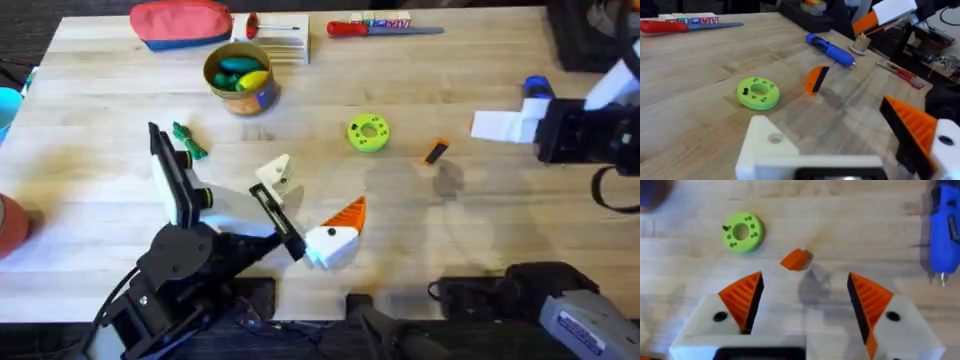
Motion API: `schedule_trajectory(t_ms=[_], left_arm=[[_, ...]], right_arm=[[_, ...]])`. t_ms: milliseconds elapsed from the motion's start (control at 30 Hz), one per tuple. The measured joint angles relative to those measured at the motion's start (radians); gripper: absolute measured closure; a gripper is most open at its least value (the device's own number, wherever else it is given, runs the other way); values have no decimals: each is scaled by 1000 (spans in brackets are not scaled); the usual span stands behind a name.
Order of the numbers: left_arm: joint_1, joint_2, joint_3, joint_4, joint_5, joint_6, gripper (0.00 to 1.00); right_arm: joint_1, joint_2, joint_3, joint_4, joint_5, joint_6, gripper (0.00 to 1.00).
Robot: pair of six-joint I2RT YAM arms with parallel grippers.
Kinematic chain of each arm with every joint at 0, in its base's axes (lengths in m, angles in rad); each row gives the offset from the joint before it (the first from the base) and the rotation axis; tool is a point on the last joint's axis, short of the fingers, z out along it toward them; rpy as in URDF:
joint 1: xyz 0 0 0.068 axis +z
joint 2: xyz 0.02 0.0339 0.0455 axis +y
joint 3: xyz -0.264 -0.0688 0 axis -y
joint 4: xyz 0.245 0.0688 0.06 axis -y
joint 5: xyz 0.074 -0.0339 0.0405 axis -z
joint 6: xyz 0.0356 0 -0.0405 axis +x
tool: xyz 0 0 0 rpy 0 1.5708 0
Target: Pick up the gripper from the table and insert it into the empty holder that is missing its gripper. Then pick up a screw, insert it into the mounting hole, and use the screwdriver to tighten it. Finally, clean up the table by picking up the vegetable and placing it into the bucket.
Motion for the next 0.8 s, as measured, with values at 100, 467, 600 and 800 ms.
schedule_trajectory(t_ms=[100,467,600,800], left_arm=[[0,0,0,0,0,-2,14],[0,0,0,0,0,-2,15],[0,0,0,0,0,-2,14],[0,0,0,0,0,-2,14]], right_arm=[[46,81,38,-41,57,72,7],[292,183,54,24,179,423,7],[309,231,54,24,191,491,7],[331,352,55,23,231,604,34]])
